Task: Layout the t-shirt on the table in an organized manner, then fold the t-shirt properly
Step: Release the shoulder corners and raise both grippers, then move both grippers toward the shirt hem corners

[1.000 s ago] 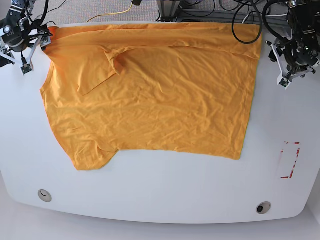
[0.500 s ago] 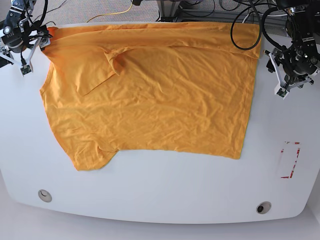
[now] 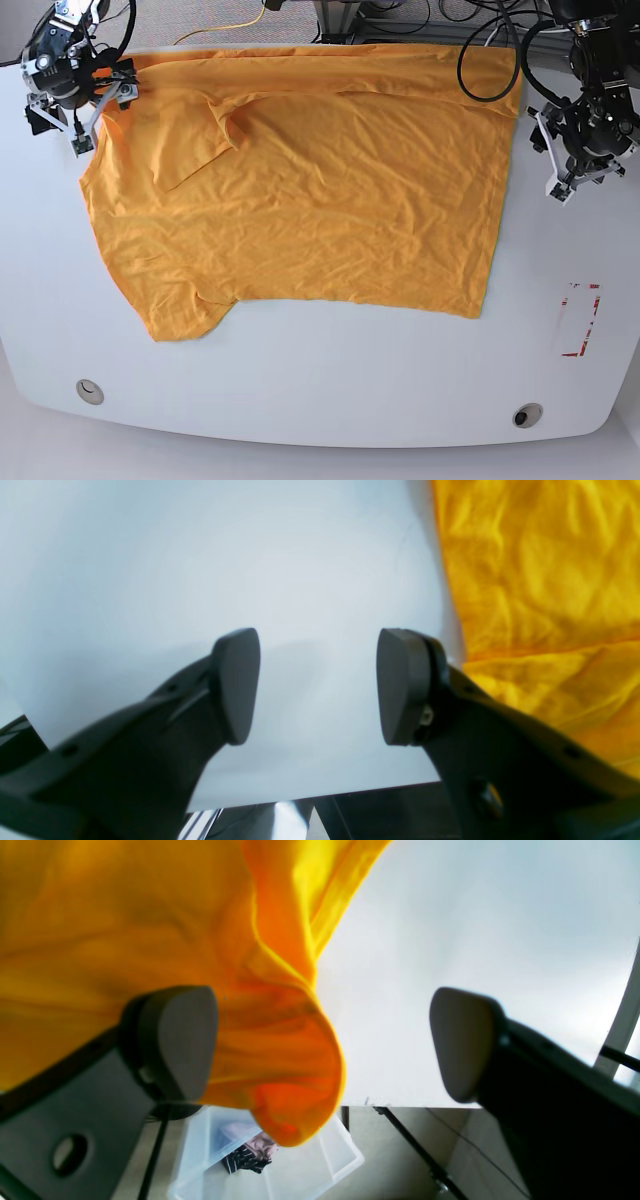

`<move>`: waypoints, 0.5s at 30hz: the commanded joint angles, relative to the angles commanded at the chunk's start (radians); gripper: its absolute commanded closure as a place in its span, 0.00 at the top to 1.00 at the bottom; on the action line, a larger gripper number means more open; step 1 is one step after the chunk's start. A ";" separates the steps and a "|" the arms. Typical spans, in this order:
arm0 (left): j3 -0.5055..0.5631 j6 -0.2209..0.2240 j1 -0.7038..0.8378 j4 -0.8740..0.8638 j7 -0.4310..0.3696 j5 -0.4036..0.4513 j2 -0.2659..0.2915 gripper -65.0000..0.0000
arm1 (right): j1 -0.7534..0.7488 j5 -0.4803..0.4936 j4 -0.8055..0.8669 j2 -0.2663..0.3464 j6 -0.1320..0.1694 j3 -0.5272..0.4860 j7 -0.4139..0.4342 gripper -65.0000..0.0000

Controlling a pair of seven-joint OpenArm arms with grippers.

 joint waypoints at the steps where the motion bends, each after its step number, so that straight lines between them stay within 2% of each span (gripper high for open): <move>1: 0.000 0.000 0.000 0.000 0.000 0.000 0.002 0.53 | 0.015 -0.002 0.000 0.000 0.000 0.000 0.000 1.00; 9: 0.009 0.000 -0.077 0.000 0.000 0.003 0.008 0.53 | 0.166 -0.006 -0.011 0.003 0.000 0.000 0.000 1.00; 15: 0.038 0.000 -0.221 -0.003 0.000 0.005 0.064 0.53 | 0.342 -0.092 -0.095 0.008 0.000 -0.009 0.005 1.00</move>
